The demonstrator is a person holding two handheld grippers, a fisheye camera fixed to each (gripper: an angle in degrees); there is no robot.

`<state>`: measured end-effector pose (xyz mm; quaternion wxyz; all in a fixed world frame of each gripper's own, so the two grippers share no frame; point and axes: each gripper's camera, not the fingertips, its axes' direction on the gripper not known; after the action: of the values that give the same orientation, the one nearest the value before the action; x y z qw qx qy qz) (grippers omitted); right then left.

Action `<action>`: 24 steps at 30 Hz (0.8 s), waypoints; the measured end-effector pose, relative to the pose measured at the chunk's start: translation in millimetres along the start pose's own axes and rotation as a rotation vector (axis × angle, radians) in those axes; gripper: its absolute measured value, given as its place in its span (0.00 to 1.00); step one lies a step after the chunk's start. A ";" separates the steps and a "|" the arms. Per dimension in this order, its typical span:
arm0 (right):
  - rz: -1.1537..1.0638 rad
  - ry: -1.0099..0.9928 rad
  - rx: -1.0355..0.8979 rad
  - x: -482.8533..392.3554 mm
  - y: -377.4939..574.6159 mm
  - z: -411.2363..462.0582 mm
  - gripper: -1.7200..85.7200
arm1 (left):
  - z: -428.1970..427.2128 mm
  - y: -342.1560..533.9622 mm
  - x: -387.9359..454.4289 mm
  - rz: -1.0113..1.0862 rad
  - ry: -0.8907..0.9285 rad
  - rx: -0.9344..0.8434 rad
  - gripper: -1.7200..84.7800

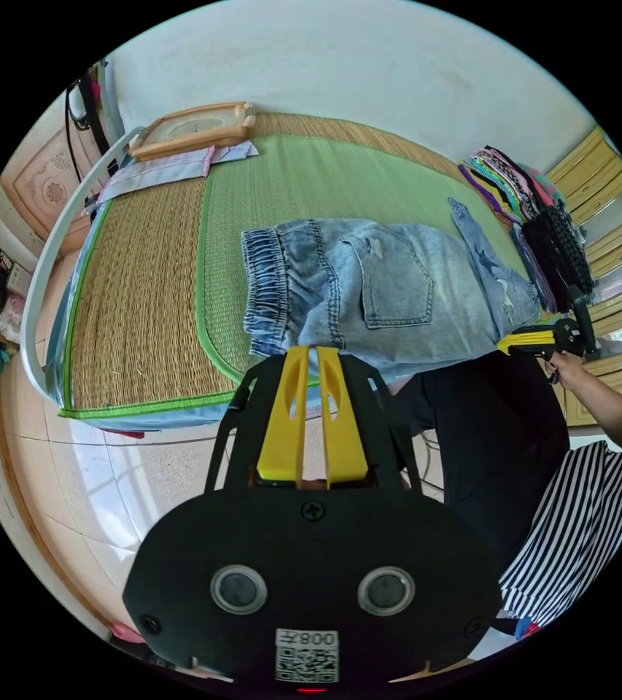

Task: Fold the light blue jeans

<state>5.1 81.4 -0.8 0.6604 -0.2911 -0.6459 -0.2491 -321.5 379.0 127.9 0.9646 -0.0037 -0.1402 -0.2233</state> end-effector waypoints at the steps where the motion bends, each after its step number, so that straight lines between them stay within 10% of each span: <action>1: 0.000 -0.002 0.002 -0.9 -2.4 3.0 0.02 | 3.0 -0.9 2.6 0.003 0.021 0.015 0.03; 24: 0.088 -0.147 0.087 31.7 -32.5 89.6 0.03 | 97.6 -57.8 42.1 -0.135 0.143 0.065 0.03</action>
<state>-79.9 123.2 32.5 0.6335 -0.3077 -0.6894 -0.1698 -336.4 315.6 229.9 0.9545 0.0528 -0.0778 -0.2830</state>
